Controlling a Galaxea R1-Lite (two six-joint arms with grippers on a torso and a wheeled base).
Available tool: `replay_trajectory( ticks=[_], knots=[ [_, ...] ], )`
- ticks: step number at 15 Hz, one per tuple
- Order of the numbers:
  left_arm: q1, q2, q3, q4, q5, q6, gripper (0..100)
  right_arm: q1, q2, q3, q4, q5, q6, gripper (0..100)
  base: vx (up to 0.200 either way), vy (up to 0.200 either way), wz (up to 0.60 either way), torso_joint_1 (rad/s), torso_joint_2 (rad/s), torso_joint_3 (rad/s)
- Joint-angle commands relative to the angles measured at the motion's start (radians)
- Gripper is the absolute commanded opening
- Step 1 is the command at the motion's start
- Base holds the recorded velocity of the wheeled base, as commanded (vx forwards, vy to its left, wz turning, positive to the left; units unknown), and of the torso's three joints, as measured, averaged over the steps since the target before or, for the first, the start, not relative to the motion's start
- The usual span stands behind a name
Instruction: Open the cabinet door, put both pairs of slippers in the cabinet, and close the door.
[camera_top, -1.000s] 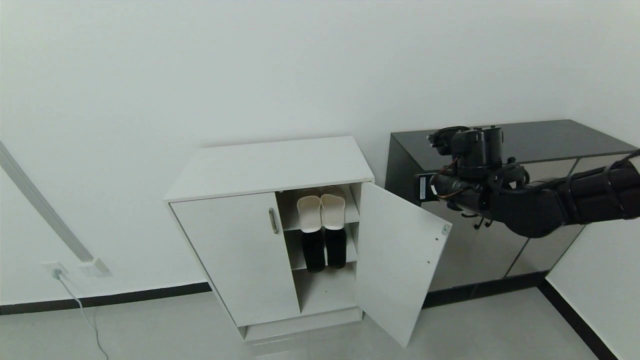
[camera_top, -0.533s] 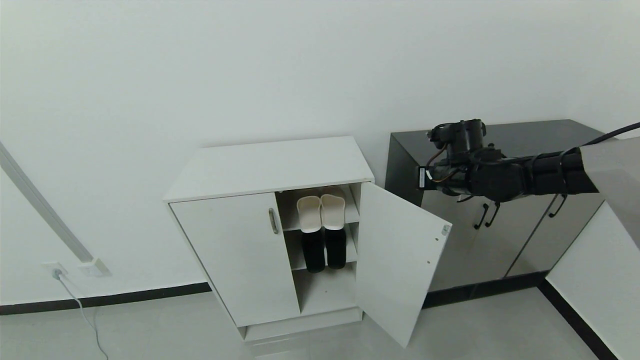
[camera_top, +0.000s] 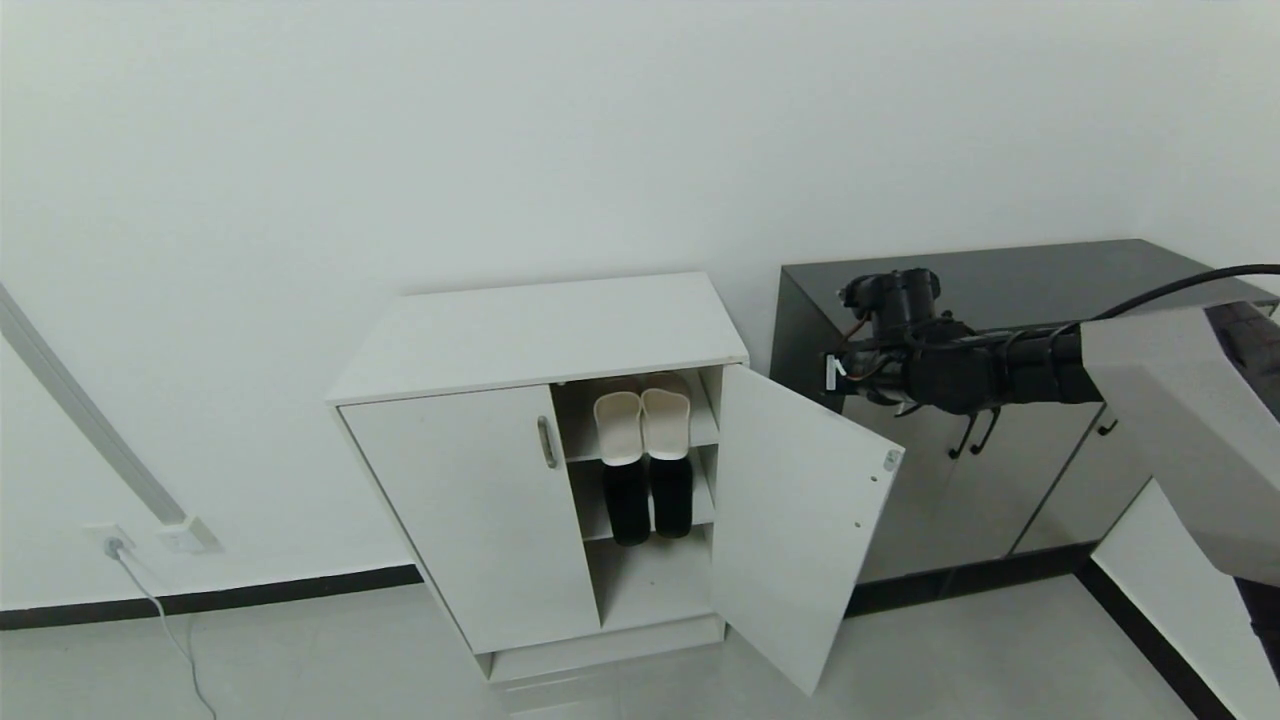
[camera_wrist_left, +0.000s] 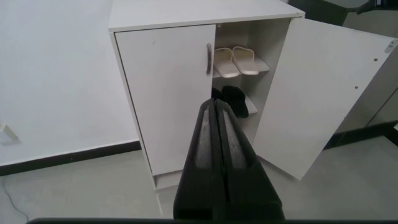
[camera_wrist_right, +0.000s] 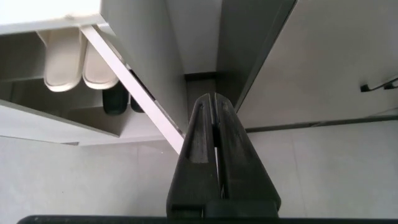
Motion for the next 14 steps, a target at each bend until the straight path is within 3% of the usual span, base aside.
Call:
replay_trajectory(
  ticks=[1, 14],
  knots=[
    [0.0, 0.0, 0.0, 0.0, 0.0, 0.0, 0, 0.0, 0.014, -0.001, -0.001, -0.001, 0.0, 0, 0.0, 0.0, 0.0, 0.0, 0.0, 0.0],
    [0.001, 0.0, 0.0, 0.0, 0.0, 0.002, 0, 0.0, 0.03, 0.062, -0.001, -0.01, -0.002, 0, 0.0, 0.0, 0.0, 0.0, 0.0, 0.0]
  ],
)
